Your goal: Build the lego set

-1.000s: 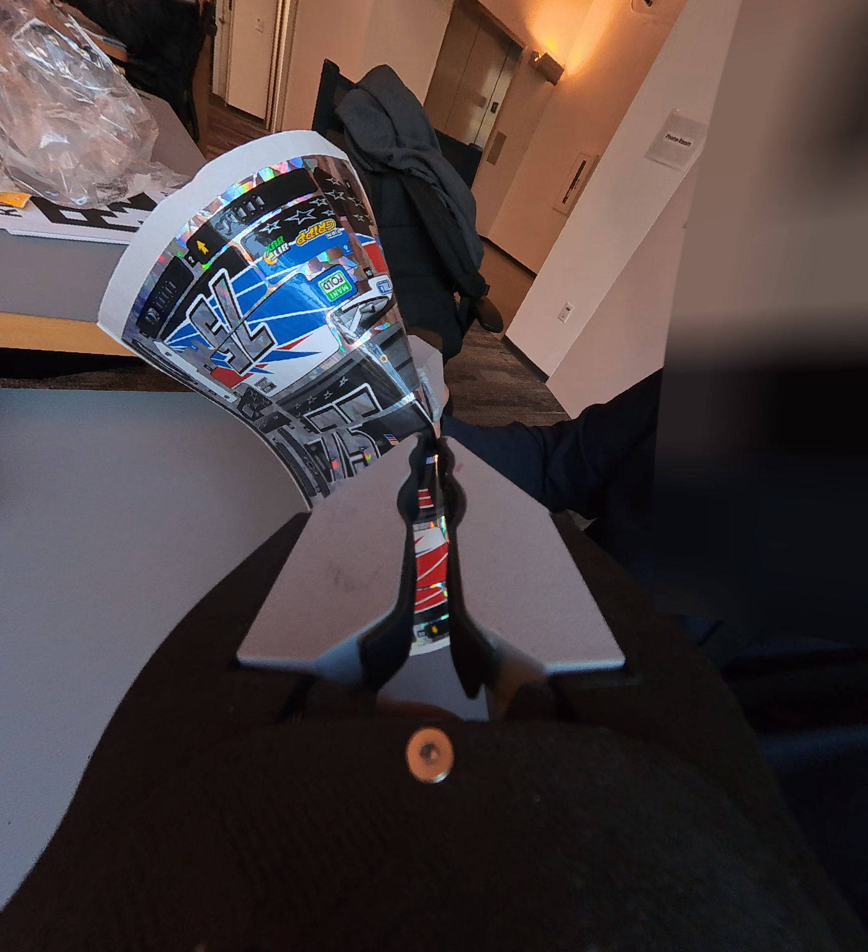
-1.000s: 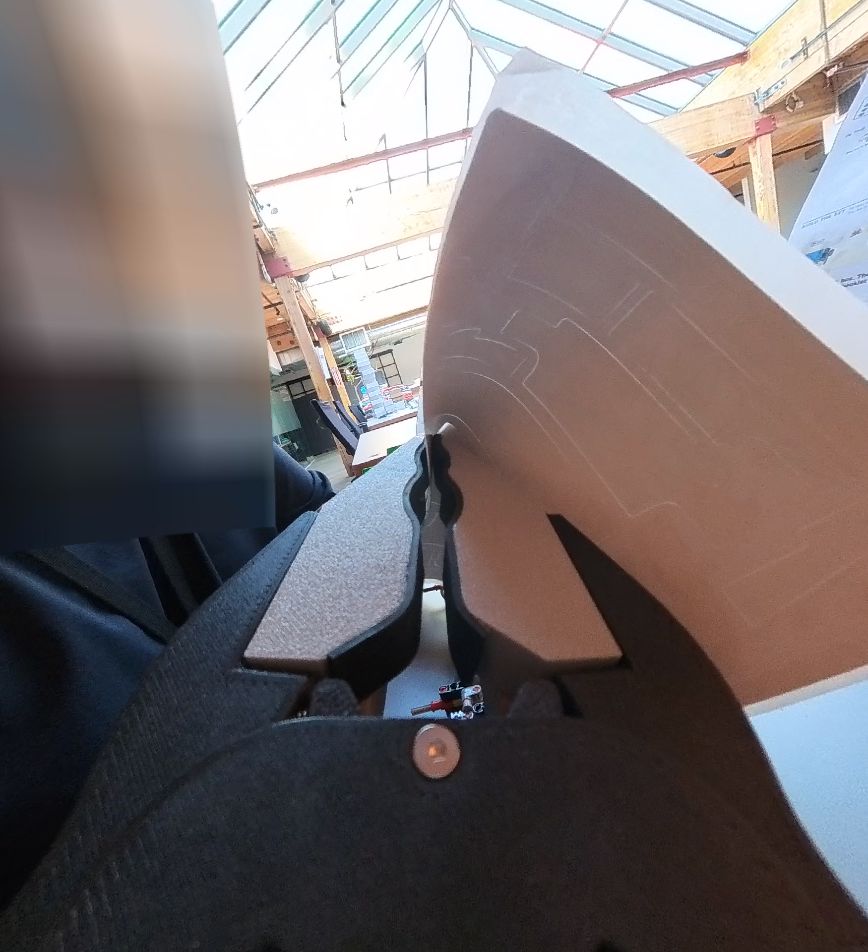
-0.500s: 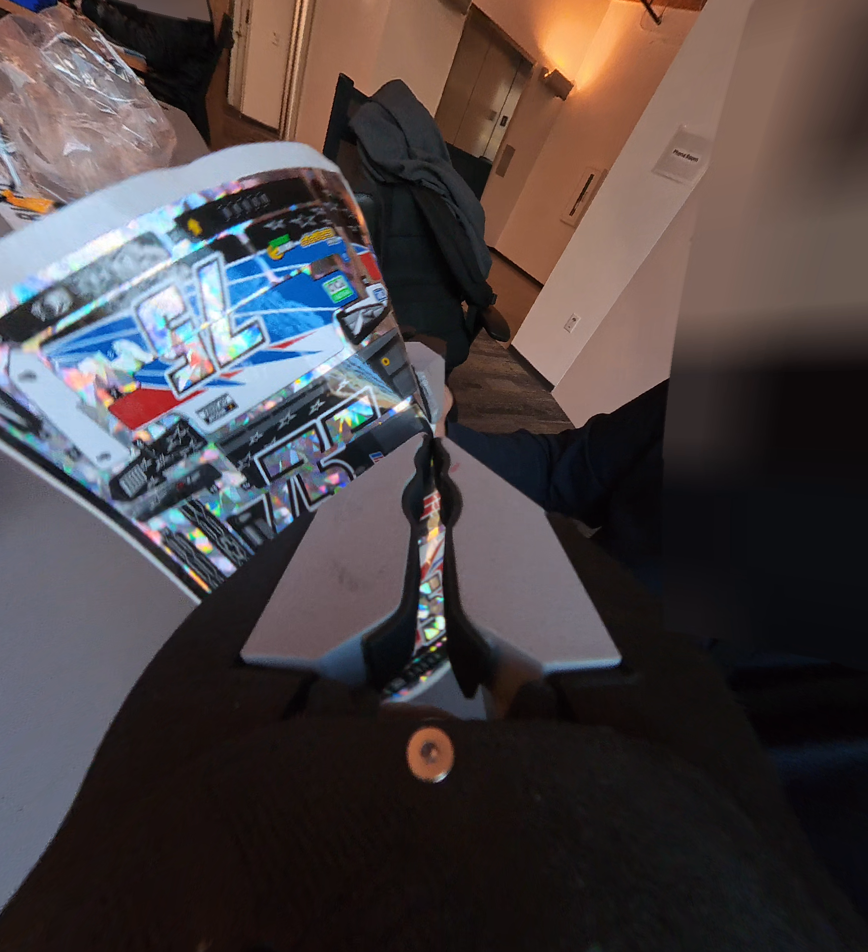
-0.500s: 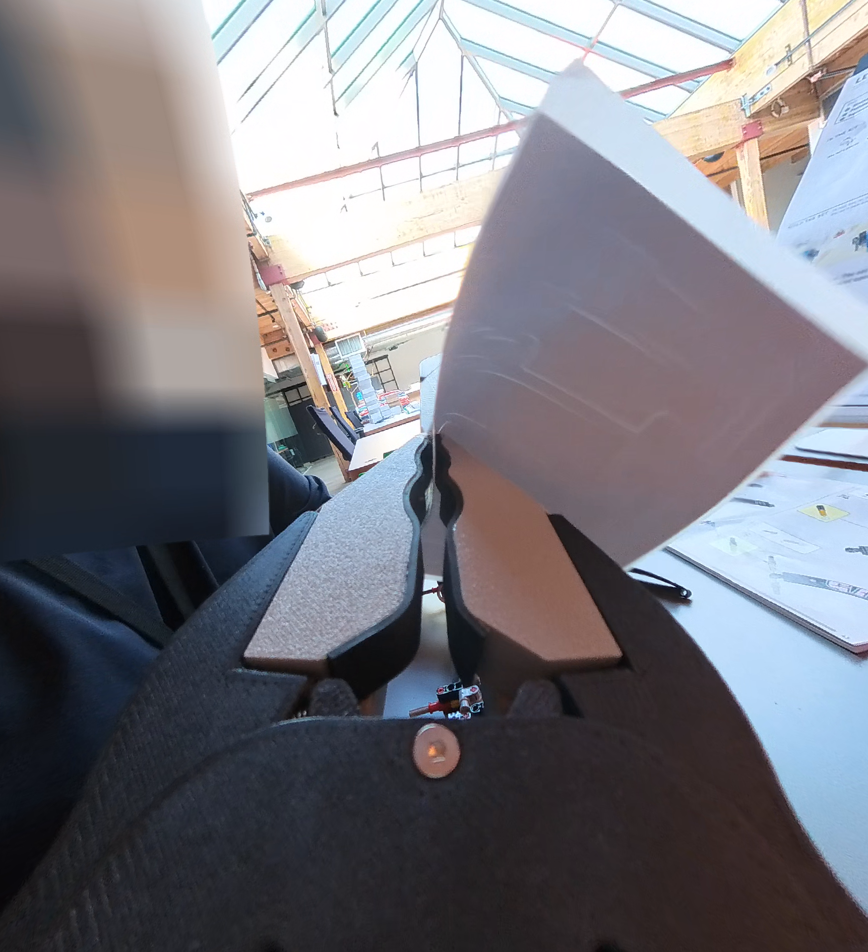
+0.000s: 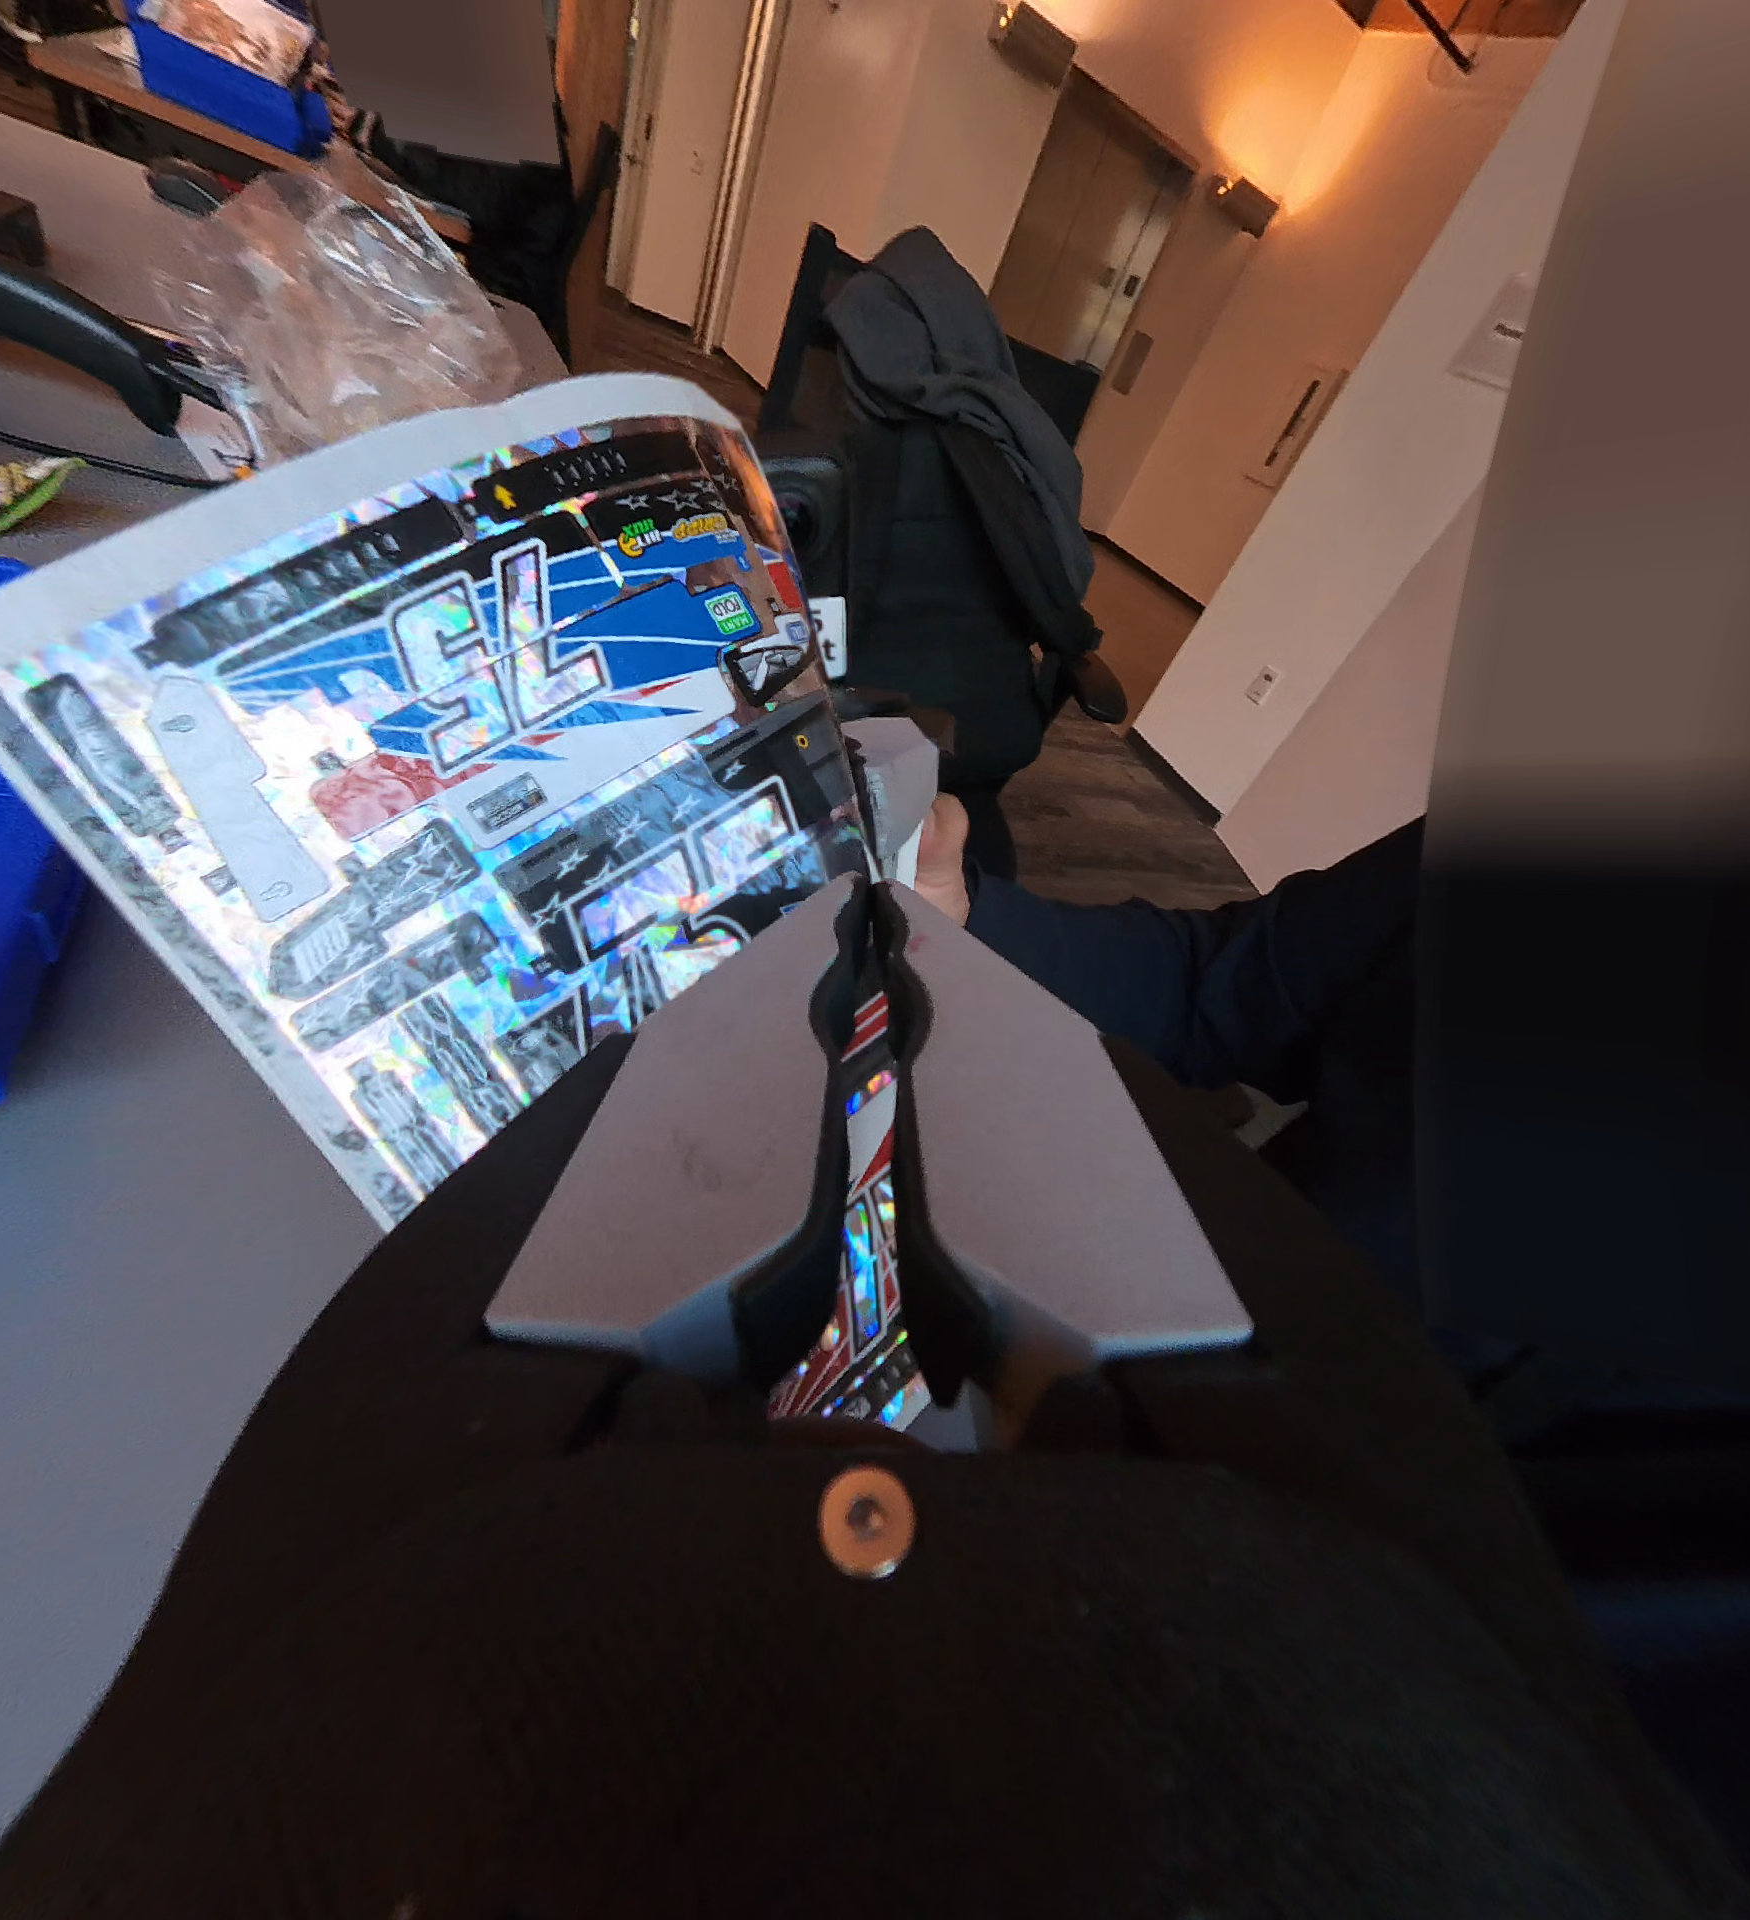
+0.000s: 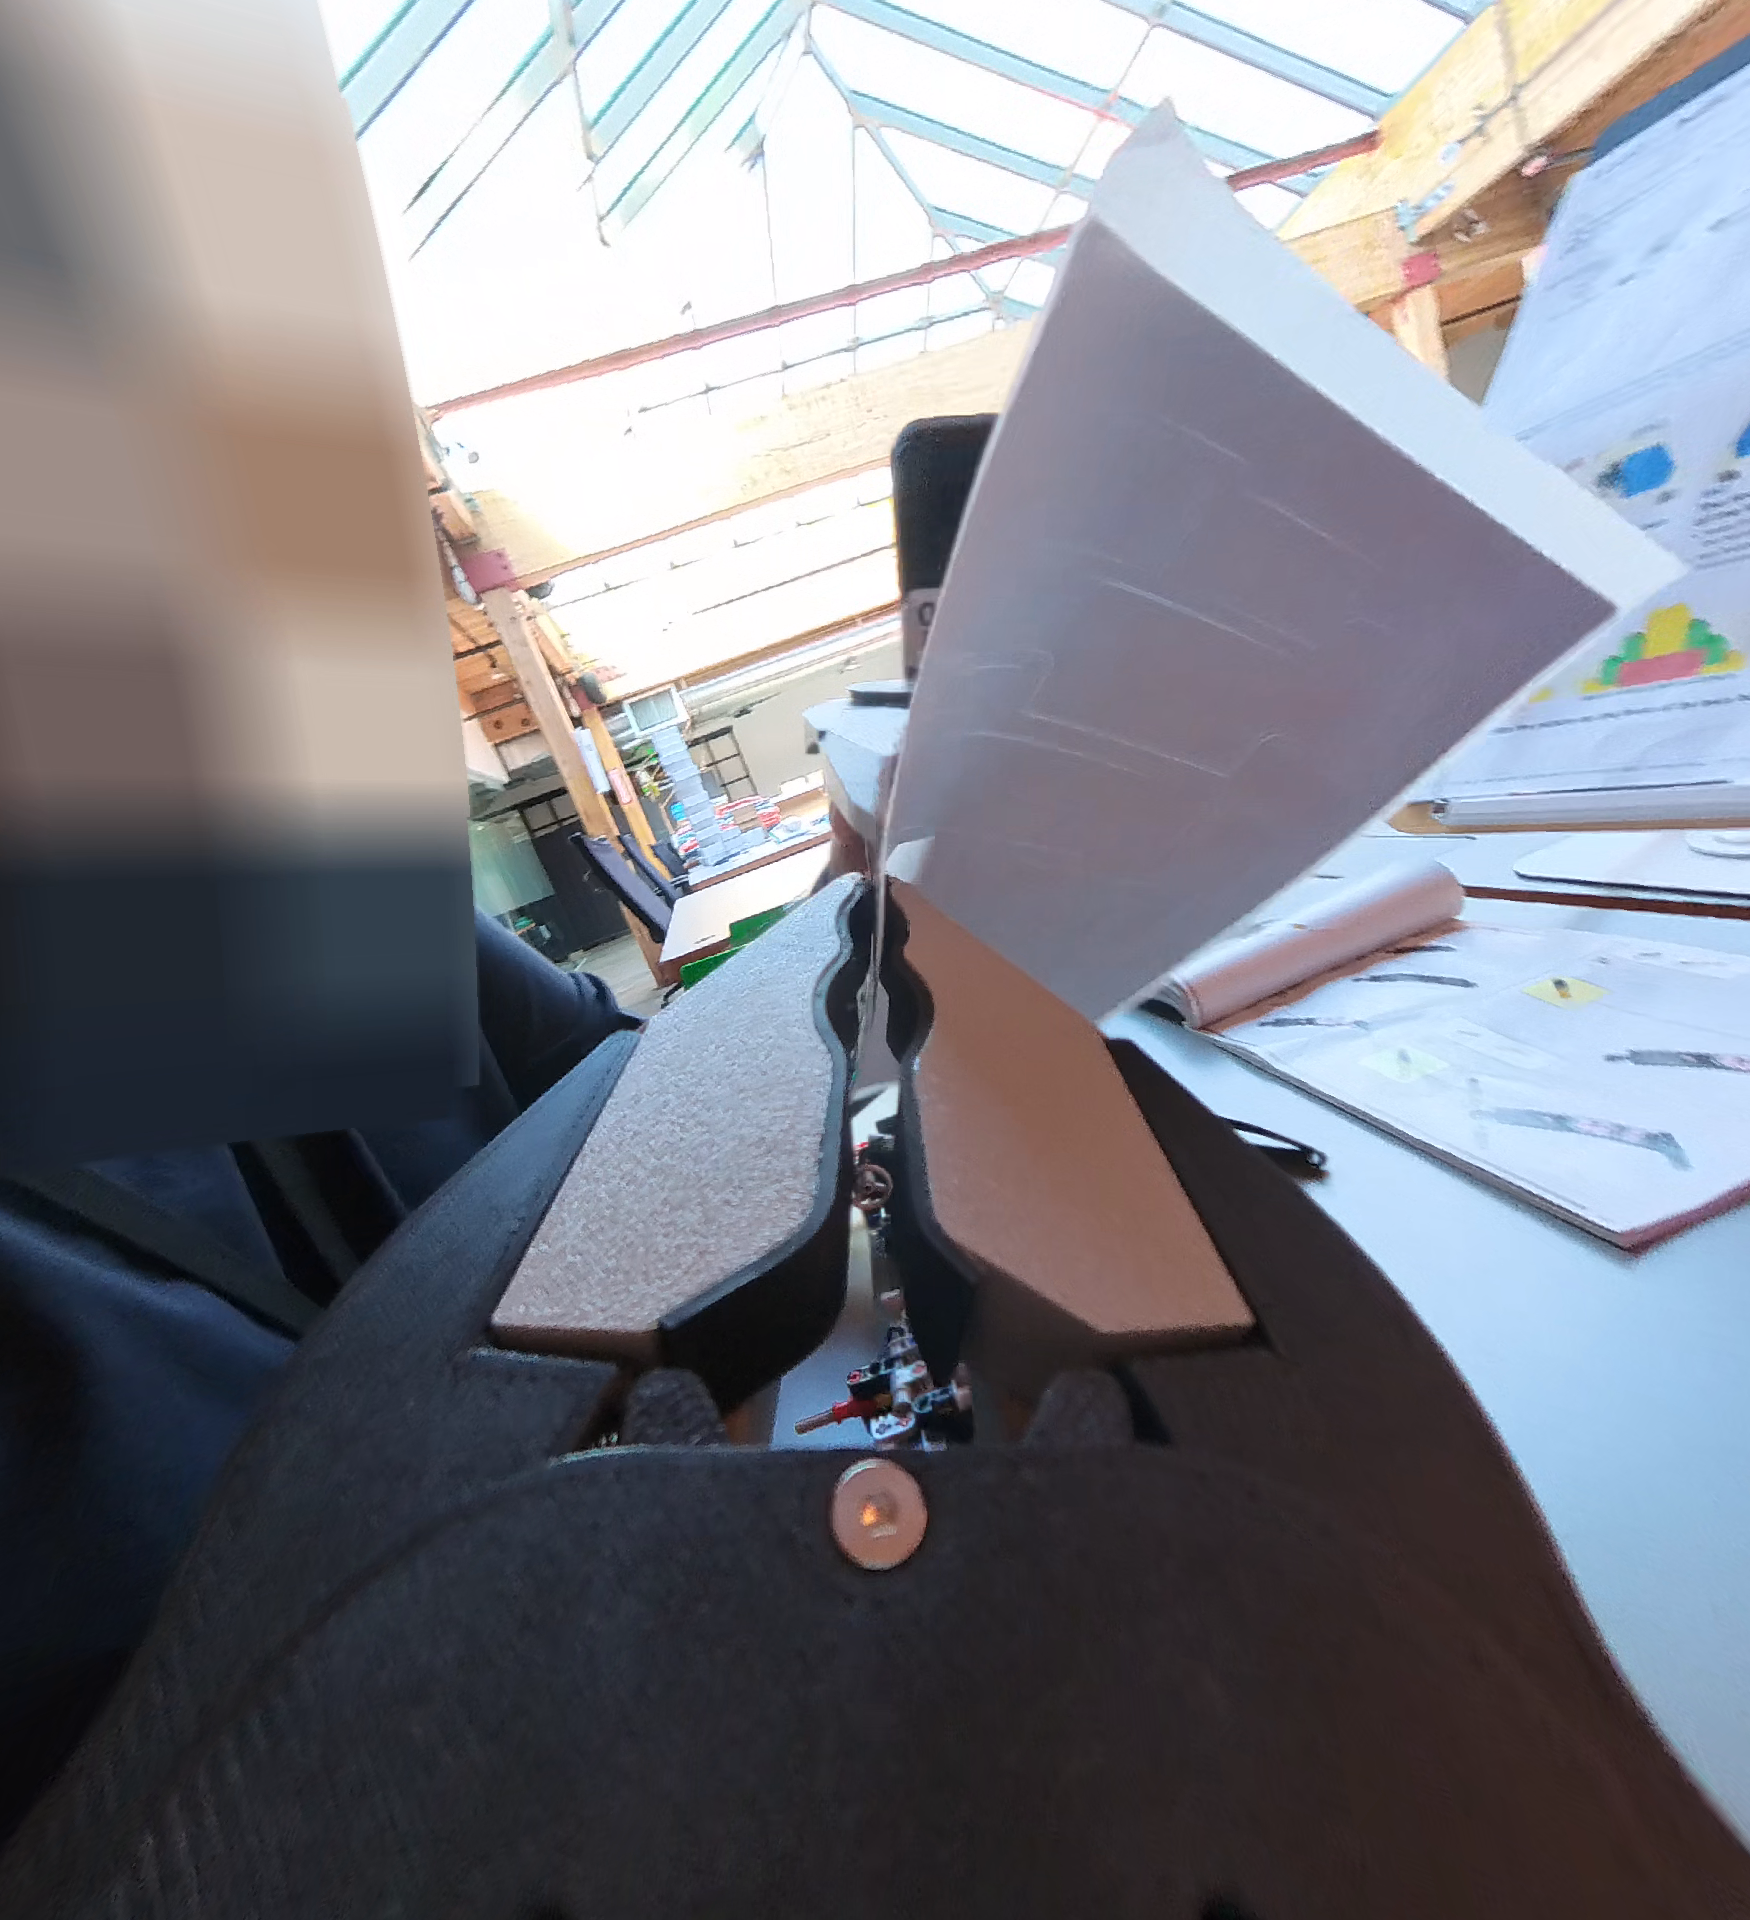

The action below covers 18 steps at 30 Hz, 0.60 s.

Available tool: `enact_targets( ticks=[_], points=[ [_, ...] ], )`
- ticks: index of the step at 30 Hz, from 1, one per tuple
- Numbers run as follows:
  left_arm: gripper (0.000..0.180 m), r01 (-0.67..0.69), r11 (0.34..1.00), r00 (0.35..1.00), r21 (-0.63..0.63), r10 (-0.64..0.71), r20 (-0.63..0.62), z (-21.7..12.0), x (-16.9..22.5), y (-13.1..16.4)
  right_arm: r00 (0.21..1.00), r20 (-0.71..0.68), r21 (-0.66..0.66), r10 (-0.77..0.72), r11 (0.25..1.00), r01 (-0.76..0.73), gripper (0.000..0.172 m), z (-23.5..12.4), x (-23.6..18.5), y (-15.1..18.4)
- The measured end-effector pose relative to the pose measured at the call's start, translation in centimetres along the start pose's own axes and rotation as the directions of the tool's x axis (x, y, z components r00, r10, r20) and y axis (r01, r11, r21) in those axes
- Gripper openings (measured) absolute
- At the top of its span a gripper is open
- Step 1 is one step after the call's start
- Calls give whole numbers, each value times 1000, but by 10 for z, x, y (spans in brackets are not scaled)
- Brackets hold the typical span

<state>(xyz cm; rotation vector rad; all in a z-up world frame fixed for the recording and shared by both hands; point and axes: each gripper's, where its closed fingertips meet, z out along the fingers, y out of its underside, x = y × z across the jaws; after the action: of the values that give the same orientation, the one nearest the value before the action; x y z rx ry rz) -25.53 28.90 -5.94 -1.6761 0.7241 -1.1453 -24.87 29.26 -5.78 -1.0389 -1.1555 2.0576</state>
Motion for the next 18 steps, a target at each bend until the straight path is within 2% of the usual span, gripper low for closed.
enact_targets(
  ticks=[11,18],
  points=[
    [0,-22,990,984,143,-4,176,-51,-27,-31,978,-165,30,130,991,-127,0,-23,46,2],
    [0,-77,974,960,215,14,279,-97,-30,-49,904,-347,27,251,966,-257,0,-69,94,15]
  ],
)
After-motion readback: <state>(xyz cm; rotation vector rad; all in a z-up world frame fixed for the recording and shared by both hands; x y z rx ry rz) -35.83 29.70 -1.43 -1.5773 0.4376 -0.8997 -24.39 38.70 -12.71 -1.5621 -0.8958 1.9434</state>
